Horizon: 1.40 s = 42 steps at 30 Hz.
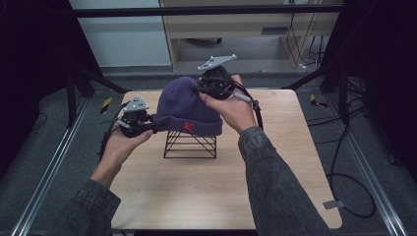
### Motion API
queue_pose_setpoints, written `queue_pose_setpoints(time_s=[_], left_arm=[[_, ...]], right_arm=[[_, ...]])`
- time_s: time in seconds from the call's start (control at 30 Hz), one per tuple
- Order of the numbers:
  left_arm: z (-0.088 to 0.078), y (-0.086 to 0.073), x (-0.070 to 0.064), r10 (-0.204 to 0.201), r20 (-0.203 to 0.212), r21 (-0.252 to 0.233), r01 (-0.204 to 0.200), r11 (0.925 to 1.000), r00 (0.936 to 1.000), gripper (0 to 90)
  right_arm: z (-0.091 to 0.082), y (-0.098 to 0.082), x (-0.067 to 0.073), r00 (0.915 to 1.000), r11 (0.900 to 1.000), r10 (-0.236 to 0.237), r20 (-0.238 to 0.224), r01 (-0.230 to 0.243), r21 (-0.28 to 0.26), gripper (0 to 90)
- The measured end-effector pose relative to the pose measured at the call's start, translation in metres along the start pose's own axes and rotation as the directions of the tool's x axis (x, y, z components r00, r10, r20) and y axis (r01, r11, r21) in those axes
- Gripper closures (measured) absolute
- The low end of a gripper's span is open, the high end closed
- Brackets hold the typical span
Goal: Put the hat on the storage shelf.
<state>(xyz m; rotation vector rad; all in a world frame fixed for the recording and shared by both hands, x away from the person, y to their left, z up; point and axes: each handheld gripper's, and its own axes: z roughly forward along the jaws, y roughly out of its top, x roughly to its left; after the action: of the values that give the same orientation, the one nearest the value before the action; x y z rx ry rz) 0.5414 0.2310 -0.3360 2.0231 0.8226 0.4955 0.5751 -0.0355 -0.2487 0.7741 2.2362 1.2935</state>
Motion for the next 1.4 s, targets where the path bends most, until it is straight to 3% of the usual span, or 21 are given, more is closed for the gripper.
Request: queue_pose_setpoints(time_s=[0.47, 1.4], left_arm=[[0.009, -0.028, 0.001, -0.028, 0.021, 0.019, 0.028, 0.9994, 0.9994, 62.8], [0.028, -0.066, -0.004, -0.023, 0.007, 0.090, 0.022, 0.9957, 0.9997, 60.4]], right_arm=[[0.007, -0.017, 0.010, 0.9991, 0.999, -0.005, -0.043, 0.006, 0.036, 76.6], [0.022, -0.055, 0.022, 0.9957, 0.988, -0.019, -0.091, 0.033, 0.150, 76.2]])
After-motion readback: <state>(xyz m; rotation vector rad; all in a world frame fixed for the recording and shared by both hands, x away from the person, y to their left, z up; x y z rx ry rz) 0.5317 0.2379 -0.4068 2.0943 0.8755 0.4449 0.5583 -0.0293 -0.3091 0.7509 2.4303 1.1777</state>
